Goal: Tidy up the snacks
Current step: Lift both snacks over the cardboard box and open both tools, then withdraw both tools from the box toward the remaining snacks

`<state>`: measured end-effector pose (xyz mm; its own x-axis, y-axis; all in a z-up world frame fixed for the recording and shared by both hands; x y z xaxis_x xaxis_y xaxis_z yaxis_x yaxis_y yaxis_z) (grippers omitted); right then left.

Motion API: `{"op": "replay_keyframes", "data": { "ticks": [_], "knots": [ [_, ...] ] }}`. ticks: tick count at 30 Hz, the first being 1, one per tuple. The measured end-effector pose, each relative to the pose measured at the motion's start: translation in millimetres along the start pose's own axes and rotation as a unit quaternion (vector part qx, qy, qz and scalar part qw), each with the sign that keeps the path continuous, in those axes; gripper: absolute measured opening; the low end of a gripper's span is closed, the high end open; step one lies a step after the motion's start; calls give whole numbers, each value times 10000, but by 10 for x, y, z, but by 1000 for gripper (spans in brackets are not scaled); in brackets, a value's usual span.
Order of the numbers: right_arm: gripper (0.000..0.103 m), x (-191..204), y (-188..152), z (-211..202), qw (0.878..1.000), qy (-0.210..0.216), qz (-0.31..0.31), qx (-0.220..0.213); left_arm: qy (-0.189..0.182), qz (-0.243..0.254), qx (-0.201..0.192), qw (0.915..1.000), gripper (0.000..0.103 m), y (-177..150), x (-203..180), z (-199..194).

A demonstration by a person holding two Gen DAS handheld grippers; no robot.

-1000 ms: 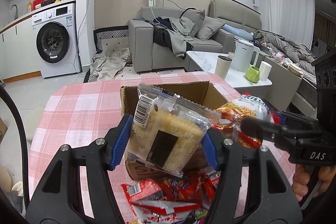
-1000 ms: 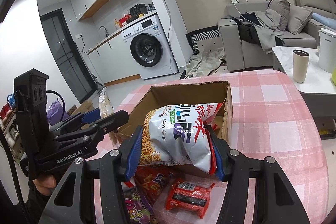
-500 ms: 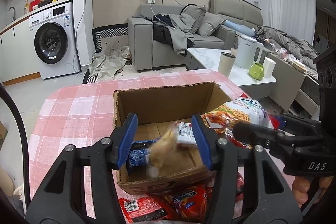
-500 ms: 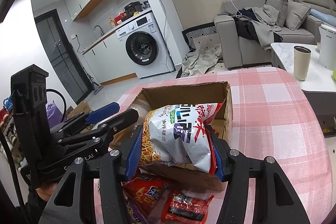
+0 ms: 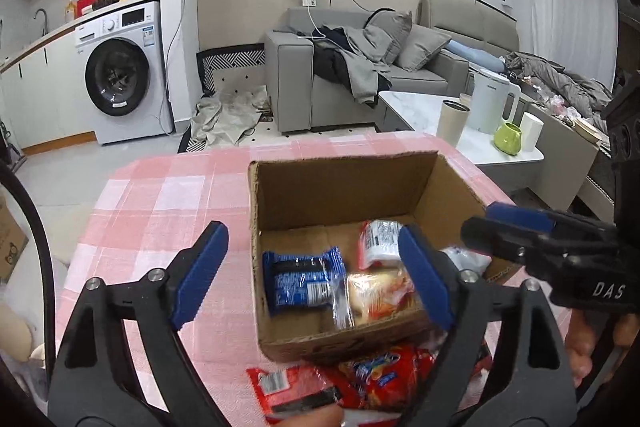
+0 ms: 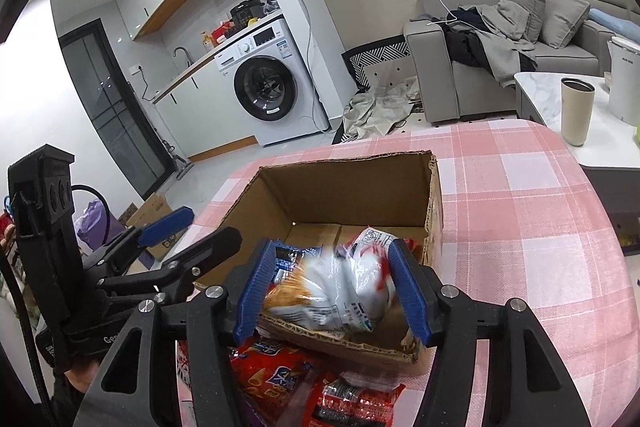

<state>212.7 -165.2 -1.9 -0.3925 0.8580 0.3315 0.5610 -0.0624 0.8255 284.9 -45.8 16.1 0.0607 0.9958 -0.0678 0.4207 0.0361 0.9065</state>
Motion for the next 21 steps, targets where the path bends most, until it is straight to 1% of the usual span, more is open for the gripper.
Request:
{"op": "replay_keyframes", "data": {
  "ticks": [1, 2, 4, 6, 11, 15, 18, 21],
  "knots": [
    [74, -2, -3, -20, 10000, -13, -30, -5, 26, -11, 3, 10000, 101, -13, 25, -35],
    [78, 0, -9, -45, 10000, -6, -61, -4, 60, -31, -78, 9999, 102, -14, 53, -88],
    [94, 9, -40, -100, 9999, 5, -137, 33, 61, -60, -185, 9998, 102, -28, 81, -179],
    [101, 15, -71, -164, 9996, -51, -261, 12, 75, -84, -183, 9998, 102, -63, 112, -256],
    [102, 31, -160, -308, 9982, -261, -530, -52, 103, -182, -320, 9993, 102, -165, 206, -507],
    [103, 39, -249, -390, 9976, -283, -621, -109, 102, -278, -249, 9993, 102, -291, 278, -646],
    [103, 26, -317, -444, 9978, -266, -600, -107, 156, -204, -255, 9993, 102, -379, 320, -738],
    [102, 6, -385, -490, 9974, -343, -625, -110, 188, -115, -221, 9995, 102, -475, 322, -806]
  ]
}}
Point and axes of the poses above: each gripper's, at about its wrist camera, not at the fingertips, and z roughly the way its jaws point, x to its left, y to its top, the point moved 9 cm from there along z, roughly the way its jaws point, and after that the axes turned 9 degrees about -x, right-handed, at the moved point
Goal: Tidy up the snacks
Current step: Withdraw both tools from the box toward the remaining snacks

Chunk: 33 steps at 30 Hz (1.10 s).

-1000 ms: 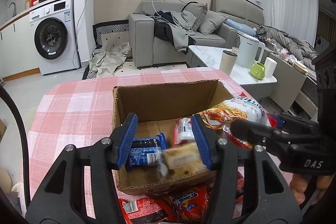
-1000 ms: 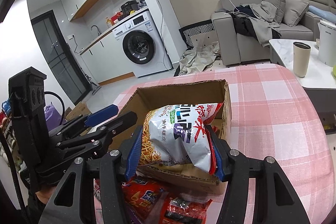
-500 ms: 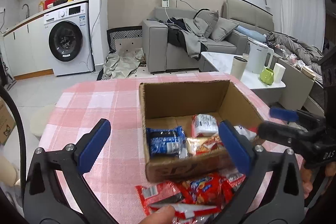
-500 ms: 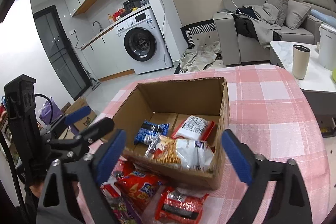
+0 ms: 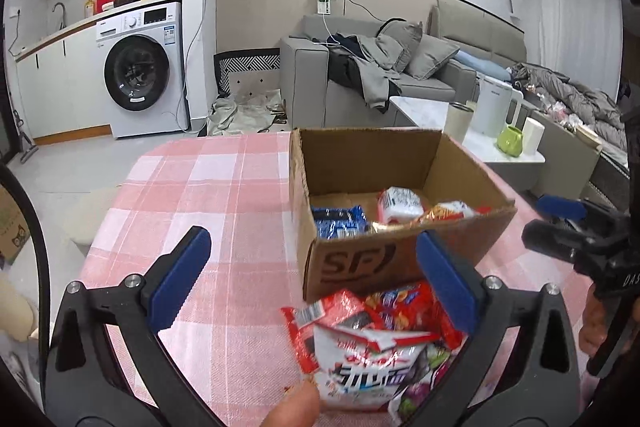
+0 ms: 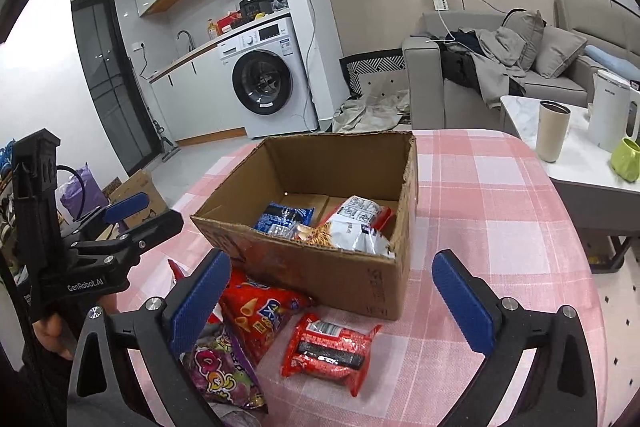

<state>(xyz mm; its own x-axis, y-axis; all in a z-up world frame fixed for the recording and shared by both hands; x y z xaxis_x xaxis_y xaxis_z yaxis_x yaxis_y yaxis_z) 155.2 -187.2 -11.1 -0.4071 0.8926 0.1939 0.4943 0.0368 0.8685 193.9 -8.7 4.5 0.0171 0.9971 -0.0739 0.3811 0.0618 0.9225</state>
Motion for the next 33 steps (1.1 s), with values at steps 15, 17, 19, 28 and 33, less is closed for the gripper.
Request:
{"op": "replay_keyframes", "data": {
  "ticks": [15, 17, 19, 28, 33],
  "knots": [
    [102, -124, -458, 10, 9994, 28, 89, 342, 38, 82, 186, 9998, 102, -406, 40, -214],
    [102, -136, -511, 48, 9989, 58, 67, 460, 56, 191, 141, 9997, 102, -440, 36, -235],
    [102, -127, -542, 72, 9985, 119, 34, 538, 86, 309, 145, 9994, 102, -467, 9, -250],
    [102, -66, -617, 106, 9980, 175, -136, 585, -9, 475, 215, 9986, 102, -529, -90, -242],
    [103, -68, -705, 193, 9966, 122, -155, 796, -134, 426, 309, 9985, 102, -556, -102, -223]
  ]
}}
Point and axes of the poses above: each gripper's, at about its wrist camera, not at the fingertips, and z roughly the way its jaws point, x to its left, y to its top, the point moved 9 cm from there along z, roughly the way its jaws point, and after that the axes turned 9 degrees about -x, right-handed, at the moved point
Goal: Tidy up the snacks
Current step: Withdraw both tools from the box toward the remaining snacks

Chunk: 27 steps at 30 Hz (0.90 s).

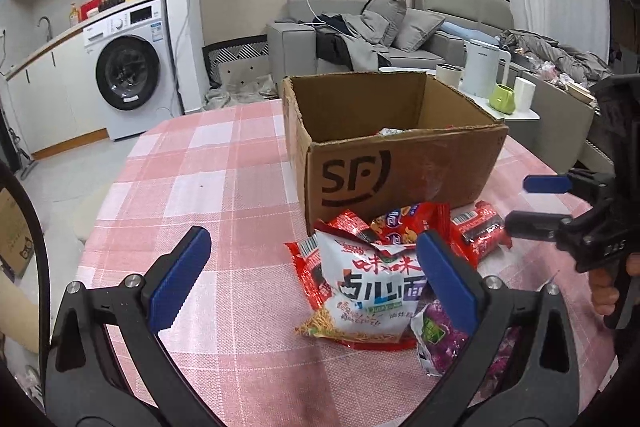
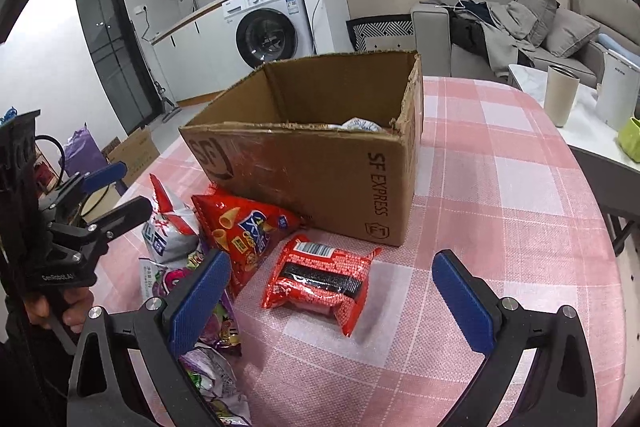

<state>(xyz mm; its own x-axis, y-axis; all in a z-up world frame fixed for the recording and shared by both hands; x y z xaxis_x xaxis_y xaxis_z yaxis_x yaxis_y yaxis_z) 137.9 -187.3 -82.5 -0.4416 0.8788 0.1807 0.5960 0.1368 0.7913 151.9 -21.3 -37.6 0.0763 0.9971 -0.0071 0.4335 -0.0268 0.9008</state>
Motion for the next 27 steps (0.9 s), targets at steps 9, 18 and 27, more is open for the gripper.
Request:
{"op": "replay_keyframes", "data": {
  "ticks": [9, 18, 27],
  "knots": [
    [102, -3, -146, 223, 9992, 63, 92, 388, -102, 161, 259, 9995, 102, -116, -40, 99],
    [93, -44, -230, 377, 9983, 8, 103, 574, -262, 255, 472, 9982, 102, -233, -130, 169],
    [88, -10, -260, 408, 9981, 37, 84, 612, -410, 243, 647, 9968, 102, -321, -165, 221]
  ]
}}
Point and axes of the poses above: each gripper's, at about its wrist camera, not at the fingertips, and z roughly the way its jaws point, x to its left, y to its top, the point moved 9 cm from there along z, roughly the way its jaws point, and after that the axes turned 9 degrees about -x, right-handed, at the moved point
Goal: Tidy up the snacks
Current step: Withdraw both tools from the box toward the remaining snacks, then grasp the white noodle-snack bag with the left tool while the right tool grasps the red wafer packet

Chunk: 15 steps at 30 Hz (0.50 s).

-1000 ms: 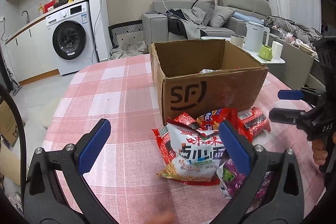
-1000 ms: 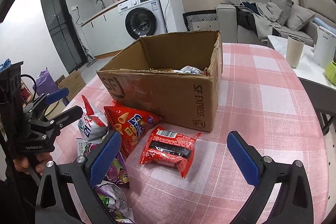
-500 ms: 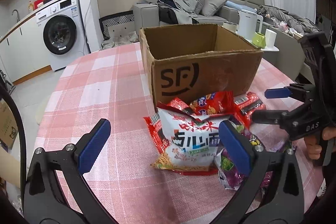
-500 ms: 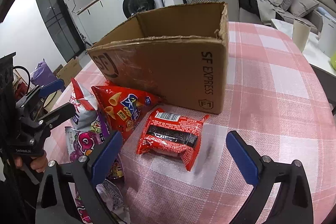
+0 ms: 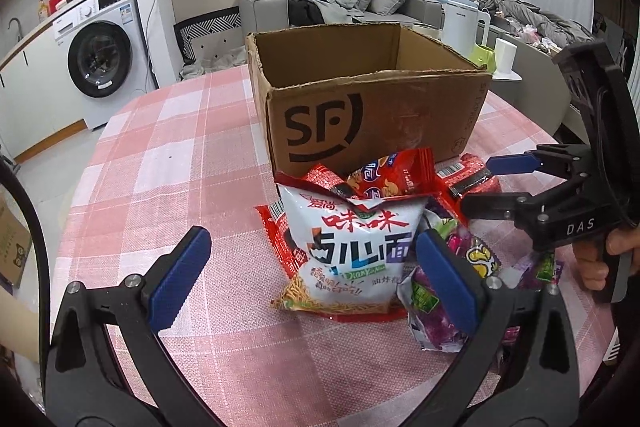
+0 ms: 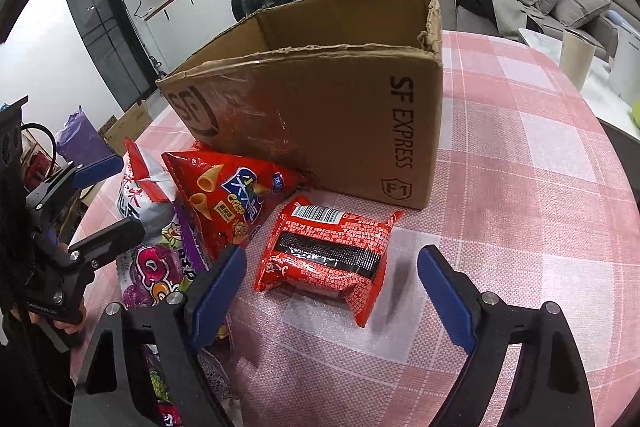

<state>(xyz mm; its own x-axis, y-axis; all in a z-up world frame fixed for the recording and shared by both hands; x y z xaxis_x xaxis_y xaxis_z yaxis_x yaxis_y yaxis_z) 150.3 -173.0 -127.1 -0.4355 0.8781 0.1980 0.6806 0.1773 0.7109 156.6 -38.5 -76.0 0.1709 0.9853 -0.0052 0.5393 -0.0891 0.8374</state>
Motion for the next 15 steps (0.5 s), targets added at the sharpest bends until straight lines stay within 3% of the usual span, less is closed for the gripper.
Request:
{"op": "replay_keyframes", "data": {
  "ticks": [7, 15],
  "knots": [
    [86, 1, 12, 39, 10000, 4, 11, 23, -196, -200, 204, 9994, 96, -50, 74, 64],
    [80, -28, -17, 97, 9999, -59, 54, 104, -459, -359, 332, 9977, 77, -88, 85, 111]
  ]
}}
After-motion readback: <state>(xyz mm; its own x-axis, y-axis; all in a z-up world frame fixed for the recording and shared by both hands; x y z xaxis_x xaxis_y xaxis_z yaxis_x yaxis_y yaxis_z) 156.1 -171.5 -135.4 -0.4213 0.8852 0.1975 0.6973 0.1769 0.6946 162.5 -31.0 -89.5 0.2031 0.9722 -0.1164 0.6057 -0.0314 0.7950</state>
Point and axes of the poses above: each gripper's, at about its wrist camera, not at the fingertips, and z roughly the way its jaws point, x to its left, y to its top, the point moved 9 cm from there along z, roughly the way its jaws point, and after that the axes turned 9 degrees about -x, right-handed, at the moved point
